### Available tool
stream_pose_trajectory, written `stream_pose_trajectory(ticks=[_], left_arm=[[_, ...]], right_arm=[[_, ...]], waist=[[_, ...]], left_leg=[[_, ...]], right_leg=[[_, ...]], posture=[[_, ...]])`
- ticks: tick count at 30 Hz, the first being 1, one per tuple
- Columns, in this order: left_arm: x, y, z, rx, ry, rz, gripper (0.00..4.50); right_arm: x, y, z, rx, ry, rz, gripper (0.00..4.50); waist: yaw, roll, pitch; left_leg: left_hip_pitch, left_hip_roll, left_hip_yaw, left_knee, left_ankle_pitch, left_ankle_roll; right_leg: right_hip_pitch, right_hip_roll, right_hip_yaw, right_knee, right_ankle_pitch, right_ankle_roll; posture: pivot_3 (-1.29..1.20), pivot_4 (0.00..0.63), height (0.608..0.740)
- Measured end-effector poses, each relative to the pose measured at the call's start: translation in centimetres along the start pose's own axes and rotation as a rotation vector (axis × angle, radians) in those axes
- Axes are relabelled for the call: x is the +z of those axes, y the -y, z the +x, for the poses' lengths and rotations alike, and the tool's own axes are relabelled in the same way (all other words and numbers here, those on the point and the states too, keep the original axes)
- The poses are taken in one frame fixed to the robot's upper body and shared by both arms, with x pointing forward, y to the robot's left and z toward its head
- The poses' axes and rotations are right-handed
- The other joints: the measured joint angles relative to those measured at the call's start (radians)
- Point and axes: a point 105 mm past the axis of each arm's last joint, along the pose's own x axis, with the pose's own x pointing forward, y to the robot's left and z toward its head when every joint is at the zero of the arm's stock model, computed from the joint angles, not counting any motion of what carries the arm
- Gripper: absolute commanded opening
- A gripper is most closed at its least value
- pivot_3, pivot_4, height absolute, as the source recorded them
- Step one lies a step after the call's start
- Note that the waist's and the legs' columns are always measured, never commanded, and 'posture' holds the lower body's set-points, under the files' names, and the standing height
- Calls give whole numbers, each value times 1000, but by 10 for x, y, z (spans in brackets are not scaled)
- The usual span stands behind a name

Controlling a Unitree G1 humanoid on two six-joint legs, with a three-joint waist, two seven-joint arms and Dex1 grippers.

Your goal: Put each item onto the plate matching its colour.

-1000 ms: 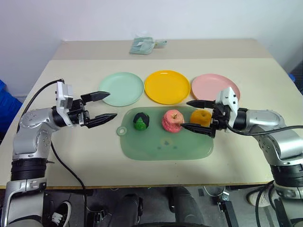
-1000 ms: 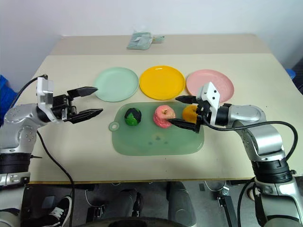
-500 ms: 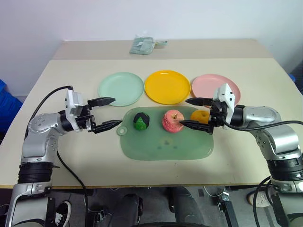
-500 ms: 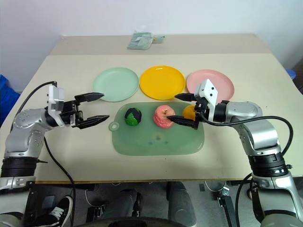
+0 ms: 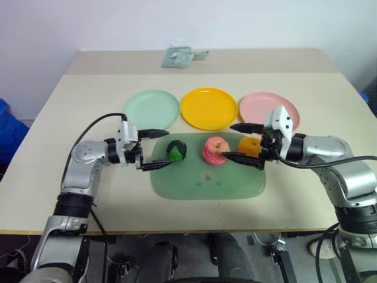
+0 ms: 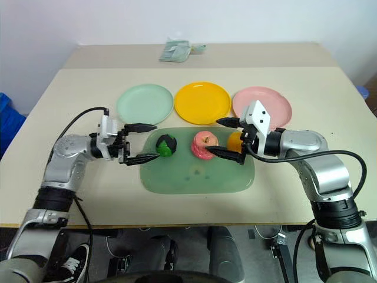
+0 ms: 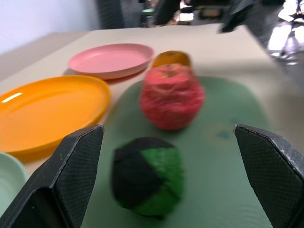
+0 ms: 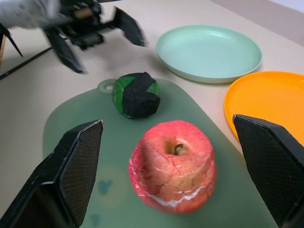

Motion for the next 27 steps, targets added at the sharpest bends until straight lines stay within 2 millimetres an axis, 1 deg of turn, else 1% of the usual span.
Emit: stream_pose_trajectory(ticks=[3, 6, 10, 13, 16, 18, 23, 25, 27], left_arm=[[-12, 2, 9, 2, -10, 7, 4500], [-27, 6, 13, -2, -38, -12, 4500], [-31, 1, 19, 19, -56, 5, 4500], [-37, 3, 22, 25, -67, -2, 4500], [-39, 6, 27, 16, -71, -5, 3751], [-39, 6, 28, 19, -74, -4, 2846], [-39, 3, 29, 44, -69, -10, 2846], [-35, -3, 31, 92, -44, -29, 2846], [-29, -15, 31, 158, -20, -29, 2846]], right_arm=[[3, 0, -2, -12, 9, -3, 4463], [2, 1, -4, -23, 4, 0, 4463], [2, 1, -4, -24, 4, 0, 4463], [0, 0, -5, -23, 2, 4, 4463], [-3, -1, -5, -23, -4, 14, 4500], [-3, 0, -6, -23, -5, 13, 4500], [-3, 0, -6, -25, -5, 13, 4500], [-3, 0, -6, -25, -7, 12, 4500], [-2, 0, -6, -26, -6, 10, 4500]], waist=[[0, 0, 0], [-1, 0, 0], [0, 0, 0], [0, 0, 0], [1, 0, 0], [0, 0, 0], [0, 0, 0], [1, 0, 0], [2, 0, 0]], left_leg=[[0, 0, 0, 0, 0, 0], [0, 0, 0, 0, 0, 0], [0, 0, 0, 0, 0, 1], [0, 0, 0, 0, 0, 0], [0, 0, 0, 0, 0, 0], [0, 0, 0, 0, 0, 1], [0, 0, 0, 0, 0, 1], [0, 0, 0, 0, 0, 1], [0, 0, 0, 1, 0, 1]], right_leg=[[0, 0, 0, 0, 0, 0], [0, 0, 0, 0, 0, 0], [0, 0, 0, 0, 0, 0], [0, 0, 0, 0, 0, 0], [0, 0, 0, 0, 0, 0], [0, 0, 0, 0, 0, 0], [0, 0, 0, 0, 0, 0], [0, 0, 0, 0, 0, 0], [0, 0, 0, 0, 0, 0]], posture=[[0, 150, 740], [0, 150, 740], [0, 150, 740], [0, 150, 740], [0, 150, 740], [0, 150, 740], [0, 150, 740], [0, 150, 740], [0, 150, 740]])
